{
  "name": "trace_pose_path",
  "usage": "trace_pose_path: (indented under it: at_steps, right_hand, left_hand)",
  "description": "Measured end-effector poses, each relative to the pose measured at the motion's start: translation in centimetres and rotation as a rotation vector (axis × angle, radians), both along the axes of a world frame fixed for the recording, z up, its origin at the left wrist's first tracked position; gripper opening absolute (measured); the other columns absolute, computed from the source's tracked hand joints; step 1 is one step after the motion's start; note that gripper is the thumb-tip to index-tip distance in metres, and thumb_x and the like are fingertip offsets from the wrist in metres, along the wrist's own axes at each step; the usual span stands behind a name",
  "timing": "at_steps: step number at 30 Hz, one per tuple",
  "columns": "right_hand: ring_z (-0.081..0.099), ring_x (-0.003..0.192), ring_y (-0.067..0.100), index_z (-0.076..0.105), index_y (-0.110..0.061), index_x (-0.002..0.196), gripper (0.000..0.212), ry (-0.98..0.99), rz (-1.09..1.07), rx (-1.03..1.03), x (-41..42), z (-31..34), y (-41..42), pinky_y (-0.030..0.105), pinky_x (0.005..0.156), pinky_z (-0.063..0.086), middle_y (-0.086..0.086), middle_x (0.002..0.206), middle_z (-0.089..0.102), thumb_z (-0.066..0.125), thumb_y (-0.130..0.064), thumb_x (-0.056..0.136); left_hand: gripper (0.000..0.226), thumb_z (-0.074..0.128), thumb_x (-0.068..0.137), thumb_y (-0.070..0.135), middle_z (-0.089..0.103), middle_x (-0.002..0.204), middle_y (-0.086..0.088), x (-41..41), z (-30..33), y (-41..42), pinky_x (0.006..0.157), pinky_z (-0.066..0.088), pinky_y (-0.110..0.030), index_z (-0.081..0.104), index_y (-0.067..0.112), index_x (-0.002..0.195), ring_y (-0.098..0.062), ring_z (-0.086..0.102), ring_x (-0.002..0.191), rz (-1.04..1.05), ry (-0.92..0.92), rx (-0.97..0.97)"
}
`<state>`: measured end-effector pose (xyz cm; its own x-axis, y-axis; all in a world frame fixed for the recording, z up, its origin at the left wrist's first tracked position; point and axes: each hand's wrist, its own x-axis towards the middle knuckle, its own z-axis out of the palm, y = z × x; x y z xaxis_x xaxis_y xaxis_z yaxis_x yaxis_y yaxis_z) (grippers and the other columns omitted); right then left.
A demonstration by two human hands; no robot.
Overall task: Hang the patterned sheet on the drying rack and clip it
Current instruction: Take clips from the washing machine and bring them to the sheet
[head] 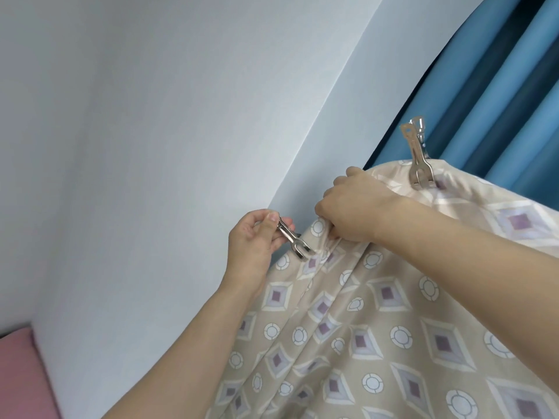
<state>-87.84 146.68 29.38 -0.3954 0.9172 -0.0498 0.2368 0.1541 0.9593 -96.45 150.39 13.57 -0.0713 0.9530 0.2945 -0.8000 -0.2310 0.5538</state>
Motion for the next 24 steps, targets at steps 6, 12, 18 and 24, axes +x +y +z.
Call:
trace_pose_path:
  at_steps: [6, 12, 18, 24]
  right_hand:
    - [0.044, 0.080, 0.021, 0.055, -0.027, 0.087, 0.006, -0.070, 0.064, 0.065, 0.5, -0.4, -0.4, 0.033, 0.072, 0.023, -0.005, 0.089, 0.062, 0.049, -0.027, 0.087]
    - [0.032, 0.077, 0.024, 0.042, -0.025, 0.081, 0.008, -0.046, 0.105, 0.108, 1.6, -1.0, -0.7, 0.035, 0.074, 0.020, -0.003, 0.082, 0.053, 0.048, -0.027, 0.085]
    - [0.043, 0.077, 0.023, 0.057, -0.024, 0.085, 0.007, -0.015, 0.148, 0.136, 3.1, -1.5, 0.0, 0.036, 0.078, 0.033, -0.004, 0.074, 0.046, 0.054, -0.030, 0.081]
    - [0.050, 0.062, 0.023, 0.060, -0.020, 0.060, 0.010, -0.069, 0.186, 0.201, 3.0, -2.1, 0.1, 0.032, 0.067, 0.040, -0.002, 0.057, 0.050, 0.069, -0.023, 0.055]
  left_hand:
    - [0.010, 0.052, 0.099, 0.010, 0.072, 0.096, -0.021, 1.5, -2.4, -1.0, 0.079, 0.057, -0.029, 0.058, 0.002, 0.099, -0.027, 0.071, 0.084, -0.018, 0.042, -0.034]
    - [0.015, 0.053, 0.098, 0.013, 0.072, 0.102, -0.019, 1.6, -3.2, -0.9, 0.085, 0.055, -0.028, 0.057, 0.001, 0.107, -0.021, 0.070, 0.092, -0.073, 0.080, 0.032]
    - [0.018, 0.059, 0.094, 0.011, 0.068, 0.103, -0.015, 2.1, -3.7, -0.6, 0.091, 0.049, -0.039, 0.054, 0.007, 0.111, -0.022, 0.064, 0.093, -0.159, 0.032, 0.083]
    - [0.029, 0.069, 0.079, 0.024, 0.069, 0.082, 0.011, 2.1, -4.4, 0.5, 0.060, 0.044, -0.025, 0.060, 0.023, 0.106, -0.013, 0.057, 0.076, -0.177, 0.317, 0.104]
